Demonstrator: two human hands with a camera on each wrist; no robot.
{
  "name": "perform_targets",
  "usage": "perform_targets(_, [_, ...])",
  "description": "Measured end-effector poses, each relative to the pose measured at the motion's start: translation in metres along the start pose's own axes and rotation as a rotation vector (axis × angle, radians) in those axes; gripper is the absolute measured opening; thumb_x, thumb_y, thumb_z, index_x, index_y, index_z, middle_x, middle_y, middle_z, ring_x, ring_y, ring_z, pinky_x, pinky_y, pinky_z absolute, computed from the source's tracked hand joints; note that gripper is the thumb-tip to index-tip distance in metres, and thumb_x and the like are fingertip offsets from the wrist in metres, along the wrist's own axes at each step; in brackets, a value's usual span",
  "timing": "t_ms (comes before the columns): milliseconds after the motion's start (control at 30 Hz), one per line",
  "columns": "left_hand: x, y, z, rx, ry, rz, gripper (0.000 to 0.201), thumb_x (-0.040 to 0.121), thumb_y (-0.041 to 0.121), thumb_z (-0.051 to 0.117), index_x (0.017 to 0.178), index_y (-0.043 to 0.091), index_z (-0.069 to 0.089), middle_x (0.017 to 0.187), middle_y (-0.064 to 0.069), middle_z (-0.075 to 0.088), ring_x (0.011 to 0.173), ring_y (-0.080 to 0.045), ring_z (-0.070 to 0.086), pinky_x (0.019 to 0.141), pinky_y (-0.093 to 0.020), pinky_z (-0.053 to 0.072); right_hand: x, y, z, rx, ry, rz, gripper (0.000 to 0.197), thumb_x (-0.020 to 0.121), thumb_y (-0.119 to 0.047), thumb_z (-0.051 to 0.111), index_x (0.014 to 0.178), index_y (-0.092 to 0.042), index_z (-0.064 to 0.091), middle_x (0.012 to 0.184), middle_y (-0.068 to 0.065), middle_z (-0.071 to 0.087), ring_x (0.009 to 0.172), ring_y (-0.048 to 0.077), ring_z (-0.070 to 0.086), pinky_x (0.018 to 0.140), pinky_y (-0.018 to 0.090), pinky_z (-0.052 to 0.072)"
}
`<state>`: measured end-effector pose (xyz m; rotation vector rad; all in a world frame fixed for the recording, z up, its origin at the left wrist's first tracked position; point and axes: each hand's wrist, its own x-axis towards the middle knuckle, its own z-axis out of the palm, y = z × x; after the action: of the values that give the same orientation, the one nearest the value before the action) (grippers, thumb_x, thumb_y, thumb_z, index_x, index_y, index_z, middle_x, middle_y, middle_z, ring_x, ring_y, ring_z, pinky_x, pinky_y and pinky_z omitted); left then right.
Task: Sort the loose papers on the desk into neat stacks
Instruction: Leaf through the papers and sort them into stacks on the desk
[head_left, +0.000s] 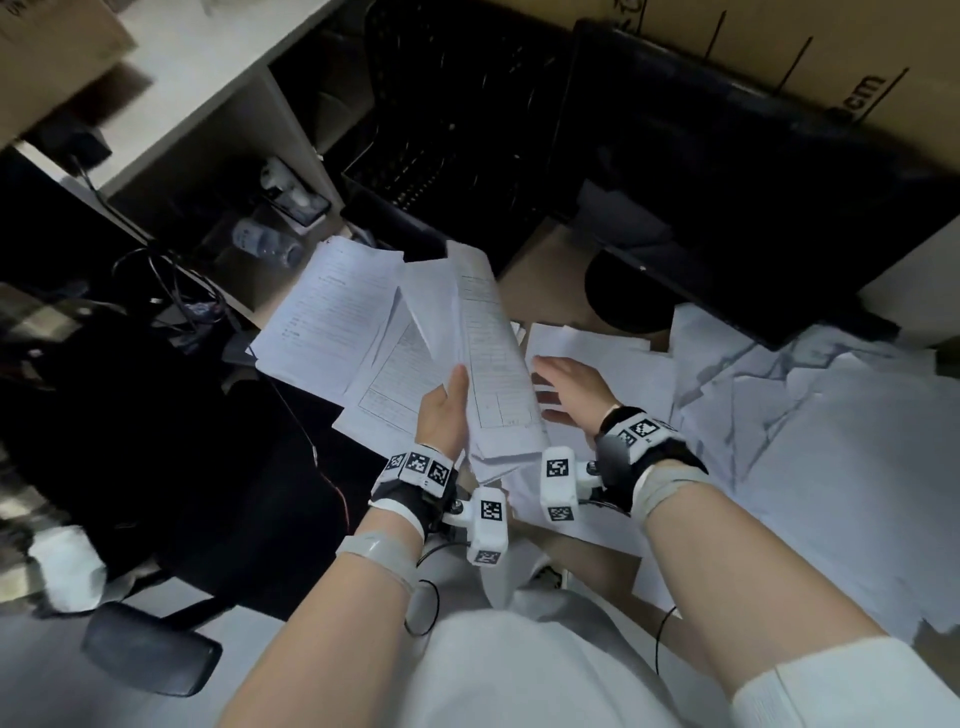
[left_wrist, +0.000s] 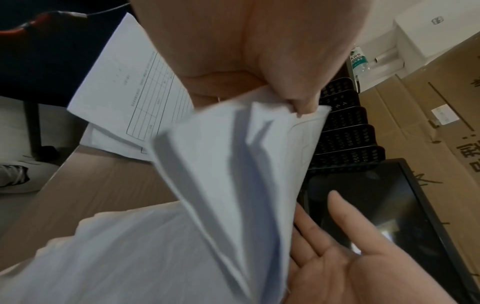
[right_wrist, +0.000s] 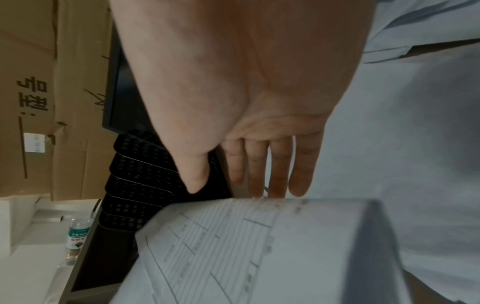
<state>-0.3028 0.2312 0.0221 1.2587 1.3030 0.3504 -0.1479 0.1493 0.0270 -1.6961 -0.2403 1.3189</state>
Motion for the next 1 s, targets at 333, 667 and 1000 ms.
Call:
perform_targets(333, [0.013,0.006,-0.008,-0.105,0.011,-0.006,0.042,0.104,0.041,0.045,0.122,0.008,0.064,0.113,-0.003,0.069,0.102,-0.019,0.067,0.087,-0.029,0.052,-0.008,-0.016,0.023,-0.064,-0.145,-0.018,0.061,0.085,-0.053,0.069,0.138,-0.032,0.048,0.124,-0.012,0.065,0.104,0.003,0.066,0.081,0.023,0.050])
perform_targets(667, [0.062,-0.002,-0.052,0.130,-0.043,-0.040,0.030,0.084,0.030,0.065,0.061,0.013,0.056,0.060,-0.004,0.056,0.058,-0.019,0.053,0.056,-0.027,0.041,0.035,-0.013,0.054,-0.244,0.358,0.098,0.015,0.085,-0.014,0.056,0.072,-0.012,0.062,0.072,0.003,0.062,0.076,0.028,0.059,0.070,0.029,0.043])
perform_targets(1000, [0.124,0.004,-0.104,0.121,-0.002,-0.047,0.025,0.084,0.035,0.065,0.071,0.014,0.064,0.070,-0.004,0.066,0.066,-0.022,0.062,0.062,-0.028,0.048,0.052,-0.021,0.083,-0.454,0.803,0.068,0.028,0.088,-0.025,0.055,0.115,-0.022,0.063,0.120,0.007,0.065,0.109,0.033,0.060,0.090,0.039,0.050])
